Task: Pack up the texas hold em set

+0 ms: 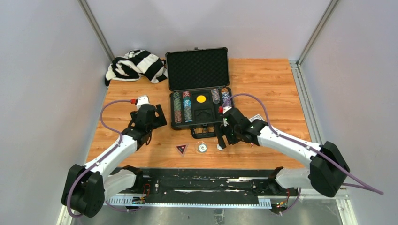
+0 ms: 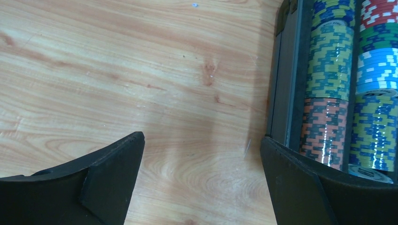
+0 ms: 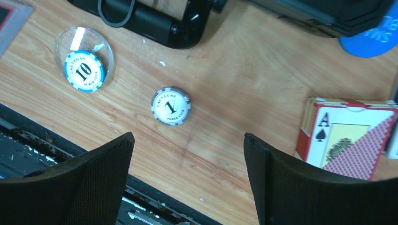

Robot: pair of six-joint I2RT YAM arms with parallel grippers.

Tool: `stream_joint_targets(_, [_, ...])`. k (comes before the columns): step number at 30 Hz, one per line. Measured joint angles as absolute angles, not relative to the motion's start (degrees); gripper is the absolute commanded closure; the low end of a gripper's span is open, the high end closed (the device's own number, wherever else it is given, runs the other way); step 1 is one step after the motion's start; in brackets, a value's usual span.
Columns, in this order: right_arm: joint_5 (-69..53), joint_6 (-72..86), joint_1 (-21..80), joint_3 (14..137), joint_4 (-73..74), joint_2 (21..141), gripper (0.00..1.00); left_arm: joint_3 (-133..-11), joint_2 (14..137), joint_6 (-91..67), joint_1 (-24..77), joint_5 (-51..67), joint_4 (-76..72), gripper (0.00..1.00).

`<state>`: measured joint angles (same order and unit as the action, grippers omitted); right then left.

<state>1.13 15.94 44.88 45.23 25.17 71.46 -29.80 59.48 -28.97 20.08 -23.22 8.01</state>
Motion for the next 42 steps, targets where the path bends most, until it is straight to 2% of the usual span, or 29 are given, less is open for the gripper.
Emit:
stream_joint_targets(11, [2.04,18.41,48.75,45.95,24.23,80.16,0.19,-29.10,61.56,-28.93,20.08,-23.42,7.84,0.02])
stream_joint_targets(18, [4.45,18.59,50.19,46.46,23.86,83.59,0.28,-29.10,61.56,-28.95,20.08,-23.40,7.84,0.02])
stream_joint_targets(20, [5.28,18.63,50.83,46.48,23.86,84.66,0.37,-29.10,61.56,-28.95,20.08,-23.38,7.84,0.02])
stream_joint_targets(22, [6.28,18.83,51.46,46.50,23.86,85.82,0.40,-29.10,61.56,-28.95,20.08,-23.35,7.84,0.02])
stream_joint_targets(24, [6.81,19.07,51.77,46.50,23.90,86.30,0.40,-29.10,61.56,-28.95,20.08,-23.33,7.84,0.02])
stream_joint_targets(29, [7.99,19.57,51.86,46.50,23.83,86.28,0.28,-29.10,61.56,-28.95,20.08,-23.09,7.81,0.02])
stream_joint_targets(42, [7.62,20.05,52.10,46.41,19.86,86.89,0.28,-29.06,62.00,-28.97,20.08,-22.87,7.66,0.02])
